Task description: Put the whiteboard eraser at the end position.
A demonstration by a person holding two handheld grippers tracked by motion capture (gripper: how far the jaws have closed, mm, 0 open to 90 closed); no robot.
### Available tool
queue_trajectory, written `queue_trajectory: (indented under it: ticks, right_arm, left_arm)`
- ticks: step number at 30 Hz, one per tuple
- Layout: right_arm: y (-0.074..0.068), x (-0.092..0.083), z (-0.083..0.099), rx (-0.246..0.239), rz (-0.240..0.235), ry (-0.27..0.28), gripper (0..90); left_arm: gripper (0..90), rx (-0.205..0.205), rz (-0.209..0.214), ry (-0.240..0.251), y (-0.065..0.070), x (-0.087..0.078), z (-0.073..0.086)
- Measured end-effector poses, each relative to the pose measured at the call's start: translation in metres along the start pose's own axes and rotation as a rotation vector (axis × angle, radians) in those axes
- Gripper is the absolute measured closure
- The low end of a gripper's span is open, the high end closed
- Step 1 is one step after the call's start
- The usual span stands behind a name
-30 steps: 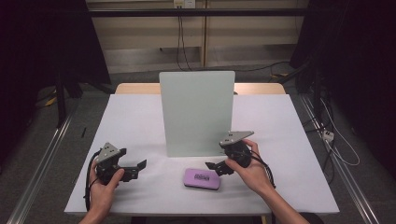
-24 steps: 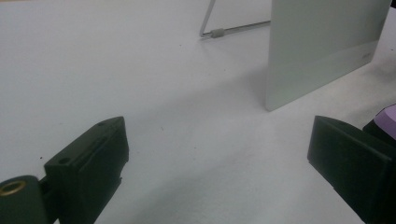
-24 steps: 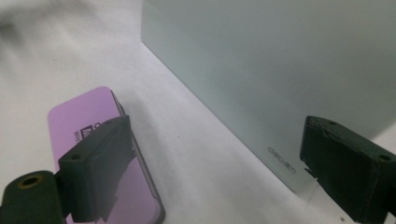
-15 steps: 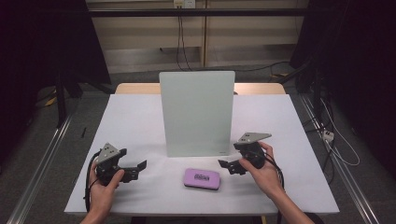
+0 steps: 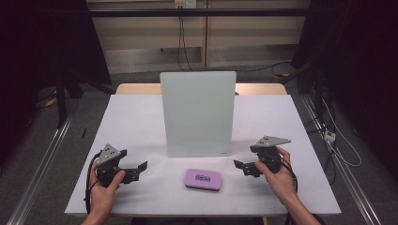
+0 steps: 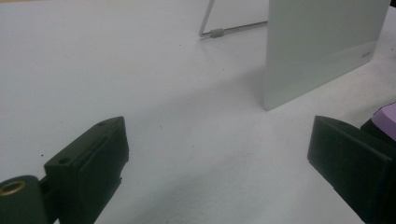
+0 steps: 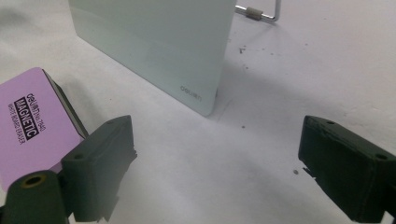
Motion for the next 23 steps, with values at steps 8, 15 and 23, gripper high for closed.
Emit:
queue_trajectory:
  ticks: [8,15,23]
  right_arm:
    - [0.012,-0.012,0.014,0.034,0.039,0.028,10.7]
    - [0.021,-0.017,0.026,0.062,0.075,0.049,10.5]
    - [0.023,-0.02,0.029,0.065,0.083,0.066,9.4]
  left_arm:
    - [5.4,0.009,-0.011,-0.003,0.0,-0.001,0.001]
    - [5.4,0.004,-0.018,-0.005,0.0,-0.002,0.002]
    - [5.4,0.006,-0.012,-0.006,-0.001,0.0,0.001]
Point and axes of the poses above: each handheld gripper's, and its own axes: x roughly forward along the jaws, z roughly out of its underside, y roughly to its right, the point moved 7 cm from there along x, roughly forward along the jaws, and after that the axes turned 3 degrees about x, right-handed, at the moved point
